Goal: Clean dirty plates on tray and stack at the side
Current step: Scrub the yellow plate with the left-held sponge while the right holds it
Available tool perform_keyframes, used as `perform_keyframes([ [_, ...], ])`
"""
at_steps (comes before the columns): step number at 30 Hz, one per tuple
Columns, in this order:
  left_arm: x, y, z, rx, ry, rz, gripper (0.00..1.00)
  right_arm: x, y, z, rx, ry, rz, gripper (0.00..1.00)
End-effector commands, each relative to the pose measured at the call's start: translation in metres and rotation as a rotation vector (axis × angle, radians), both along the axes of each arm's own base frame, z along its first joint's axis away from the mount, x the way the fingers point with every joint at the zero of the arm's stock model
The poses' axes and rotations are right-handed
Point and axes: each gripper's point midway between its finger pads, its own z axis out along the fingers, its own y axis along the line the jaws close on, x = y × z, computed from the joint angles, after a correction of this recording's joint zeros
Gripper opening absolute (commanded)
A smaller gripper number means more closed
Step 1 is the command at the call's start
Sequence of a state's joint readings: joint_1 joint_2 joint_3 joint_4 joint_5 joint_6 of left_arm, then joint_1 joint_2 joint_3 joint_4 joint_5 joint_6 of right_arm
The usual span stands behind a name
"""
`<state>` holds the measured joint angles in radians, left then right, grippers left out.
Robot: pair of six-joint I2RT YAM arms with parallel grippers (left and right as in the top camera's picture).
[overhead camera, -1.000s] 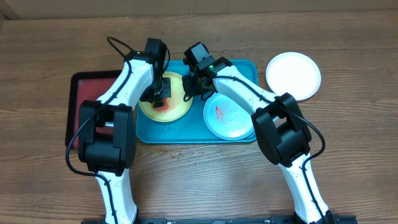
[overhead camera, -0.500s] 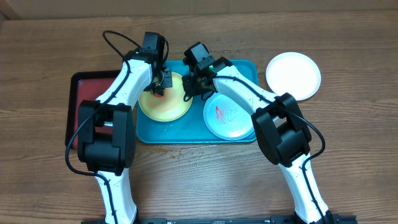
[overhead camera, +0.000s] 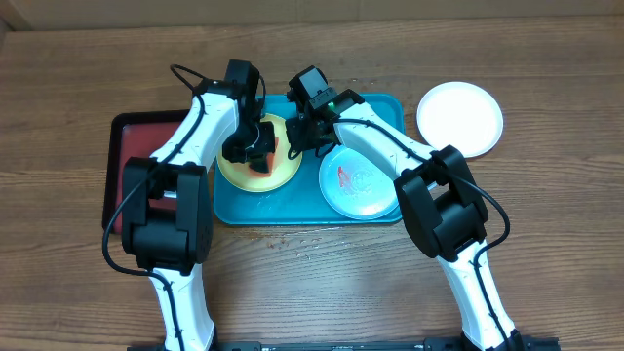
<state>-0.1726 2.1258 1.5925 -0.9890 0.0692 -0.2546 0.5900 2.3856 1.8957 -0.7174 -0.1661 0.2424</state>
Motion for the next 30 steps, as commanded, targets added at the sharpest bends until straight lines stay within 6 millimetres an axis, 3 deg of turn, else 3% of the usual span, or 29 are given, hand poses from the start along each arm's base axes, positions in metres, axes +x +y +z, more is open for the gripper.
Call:
perform_keyframes([
  [1, 0.001, 0.047, -0.001, 0.272, -0.011, -0.005, 0.04, -0.014, -0.004, -0.021, -0.043, 0.042, 0.019, 0.04],
  [4, 0.014, 0.074, 0.008, 0.435, -0.074, 0.009, 0.04, -0.014, -0.004, -0.021, -0.043, 0.042, 0.019, 0.04],
  [7, 0.032, 0.078, 0.012, 0.47, -0.154, 0.029, 0.04, -0.014, -0.004, -0.021, -0.041, 0.039, 0.019, 0.04],
  [11, 0.048, 0.056, 0.008, 0.34, -0.216, 0.055, 0.04, -0.014, -0.004, -0.021, -0.042, 0.04, 0.018, 0.04],
  [14, 0.051, 0.018, 0.003, 0.12, -0.212, 0.041, 0.04, -0.014, -0.004, -0.021, -0.041, 0.04, 0.018, 0.04],
  [18, 0.039, -0.026, 0.004, -0.137, -0.148, 0.003, 0.04, -0.014, -0.004, -0.021, -0.042, 0.04, 0.018, 0.04],
  [21, 0.025, -0.038, 0.004, -0.188, -0.09, -0.01, 0.04, -0.014, -0.004, -0.021, -0.041, 0.04, 0.018, 0.05],
  [25, 0.003, -0.036, 0.0, -0.155, -0.007, -0.022, 0.05, -0.014, -0.004, -0.021, -0.042, 0.04, 0.018, 0.05],
  [30, -0.017, -0.015, -0.003, -0.035, 0.068, -0.033, 0.04, -0.014, -0.004, -0.021, -0.042, 0.04, 0.018, 0.05],
])
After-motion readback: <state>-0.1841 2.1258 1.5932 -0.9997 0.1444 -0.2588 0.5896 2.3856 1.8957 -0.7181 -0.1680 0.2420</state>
